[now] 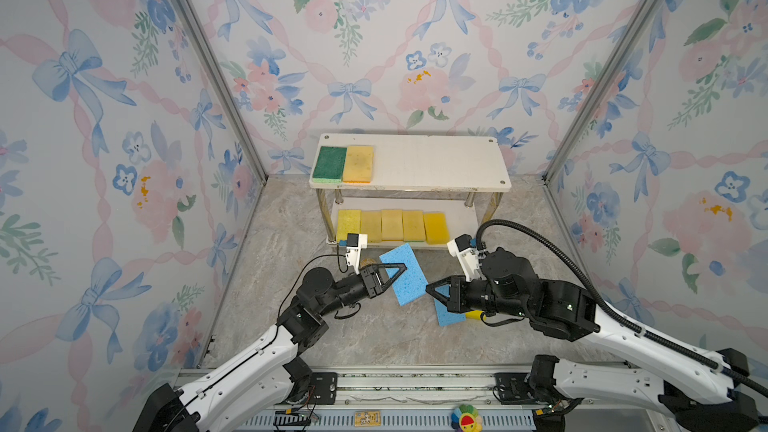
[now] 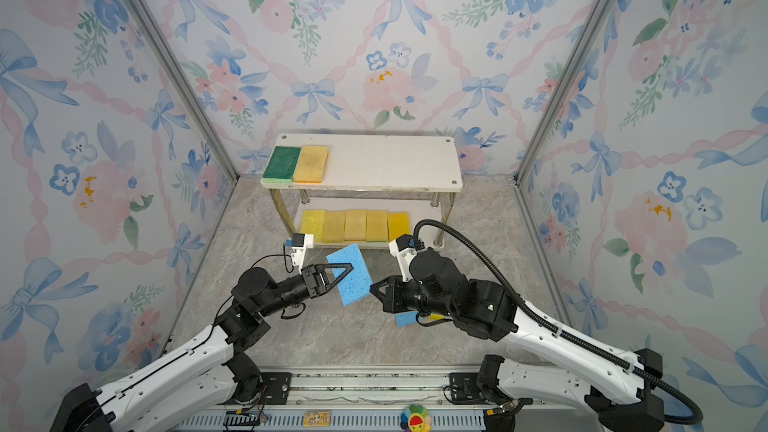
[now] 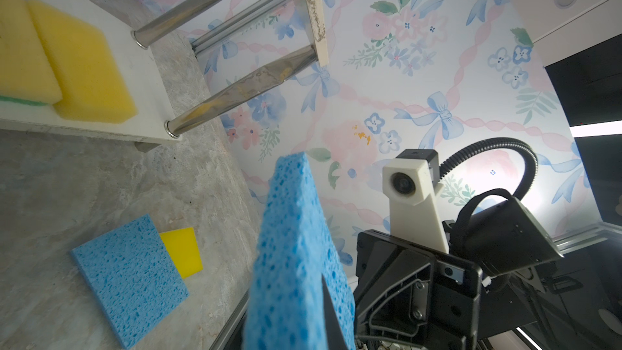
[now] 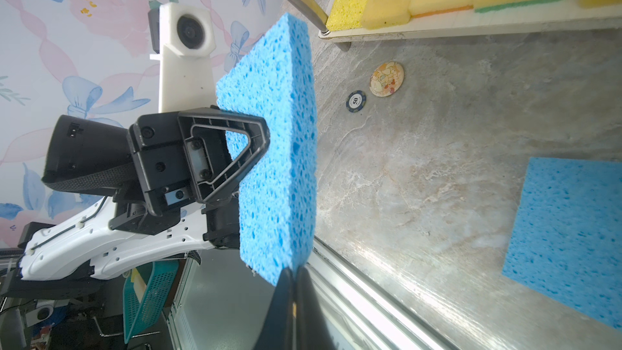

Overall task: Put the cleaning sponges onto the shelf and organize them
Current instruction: 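Open the left gripper and draw it back while the right gripper holds the sponge, then carry the blue sponge up over the top shelf with the right gripper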

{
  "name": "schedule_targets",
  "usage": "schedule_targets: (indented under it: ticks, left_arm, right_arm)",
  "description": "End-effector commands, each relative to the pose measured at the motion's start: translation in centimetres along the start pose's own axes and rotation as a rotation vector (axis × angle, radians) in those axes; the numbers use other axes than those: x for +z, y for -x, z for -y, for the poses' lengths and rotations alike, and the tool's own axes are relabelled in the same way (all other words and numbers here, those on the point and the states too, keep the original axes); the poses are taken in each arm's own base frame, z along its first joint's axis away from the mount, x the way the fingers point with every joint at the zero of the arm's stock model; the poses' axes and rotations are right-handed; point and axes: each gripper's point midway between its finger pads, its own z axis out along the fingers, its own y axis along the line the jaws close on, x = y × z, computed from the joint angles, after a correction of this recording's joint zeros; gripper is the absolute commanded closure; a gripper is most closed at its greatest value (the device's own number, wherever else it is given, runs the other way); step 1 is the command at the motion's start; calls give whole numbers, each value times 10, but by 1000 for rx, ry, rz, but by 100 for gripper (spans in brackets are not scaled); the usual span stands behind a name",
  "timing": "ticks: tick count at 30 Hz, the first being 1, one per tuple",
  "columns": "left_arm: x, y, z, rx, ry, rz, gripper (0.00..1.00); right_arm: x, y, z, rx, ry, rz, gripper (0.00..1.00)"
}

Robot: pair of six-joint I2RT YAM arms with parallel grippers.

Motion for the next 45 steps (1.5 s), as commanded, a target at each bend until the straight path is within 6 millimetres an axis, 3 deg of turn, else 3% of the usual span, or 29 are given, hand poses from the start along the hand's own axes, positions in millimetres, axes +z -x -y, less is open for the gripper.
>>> schedule_targets:
  ticks: [1,8,10,14,20,23,28,30,36,40,45]
  left_arm:
    - [-2,0,-1,15,-5,2,93]
    - [-3,2,-1,12,-5,5,86]
    - [-3,2,-1,13,-5,6,74]
    - [-5,3,-2,6,-3,7,39]
    - [-18,11,-7,3,7,41,10]
    - [-31,17,-18,1,55,77,3]
    - [-48,19,-50,32,245,92,2]
    - [-54,19,-48,81,279,84,2]
    - [-59,23,-53,156,356,49,2]
    - [-59,29,-69,198,445,2,2]
    - [-62,35,-84,241,504,-36,2]
  right_arm:
    - [-2,1,-4,-12,8,7,96]
    - [-1,0,-4,-12,6,4,98]
    - [0,0,-3,-10,1,4,99]
    - [-2,2,0,-15,-11,18,100]
    - [-19,9,12,-40,-74,62,100]
    - [-34,17,16,-60,-104,92,100]
    - [-60,39,13,-82,-125,152,100]
    - [-68,51,7,-93,-126,172,100]
    - [-87,97,-27,-133,-73,224,100]
    - [-97,129,-57,-169,-9,270,100]
    - [-95,167,-86,-186,82,318,100]
